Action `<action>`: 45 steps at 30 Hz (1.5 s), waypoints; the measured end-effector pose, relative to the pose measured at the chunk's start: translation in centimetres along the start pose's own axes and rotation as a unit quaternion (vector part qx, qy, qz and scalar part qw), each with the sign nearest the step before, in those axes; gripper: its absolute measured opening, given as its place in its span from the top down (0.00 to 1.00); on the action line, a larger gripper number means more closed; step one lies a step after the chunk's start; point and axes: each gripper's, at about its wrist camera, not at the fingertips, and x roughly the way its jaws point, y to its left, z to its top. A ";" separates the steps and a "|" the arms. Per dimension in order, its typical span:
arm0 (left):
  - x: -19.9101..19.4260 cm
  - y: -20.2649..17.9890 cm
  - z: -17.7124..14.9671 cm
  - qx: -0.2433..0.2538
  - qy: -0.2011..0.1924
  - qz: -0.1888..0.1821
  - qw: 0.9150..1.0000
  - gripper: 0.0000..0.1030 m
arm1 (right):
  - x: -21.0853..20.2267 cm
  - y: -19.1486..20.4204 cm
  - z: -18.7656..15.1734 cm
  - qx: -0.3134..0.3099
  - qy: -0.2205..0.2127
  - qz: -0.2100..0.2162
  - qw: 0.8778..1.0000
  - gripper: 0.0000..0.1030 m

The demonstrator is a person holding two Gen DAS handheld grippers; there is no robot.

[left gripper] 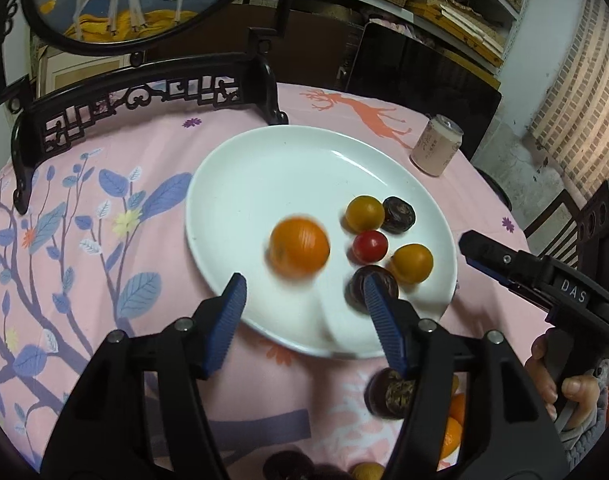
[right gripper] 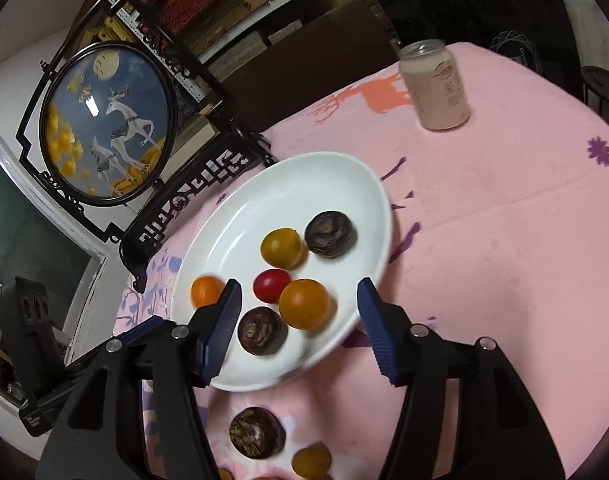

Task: Organize fruits
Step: 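Carry both fruits over the white plate and release them, then grasp a mangosteen with the left tool while the right tool grasps a small yellow fruit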

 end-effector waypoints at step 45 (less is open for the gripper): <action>1.9 -4.7 -6.1 0.073 0.079 0.071 0.992 0.16 | -5.2 -1.0 -3.7 0.018 0.015 -0.005 1.000 0.41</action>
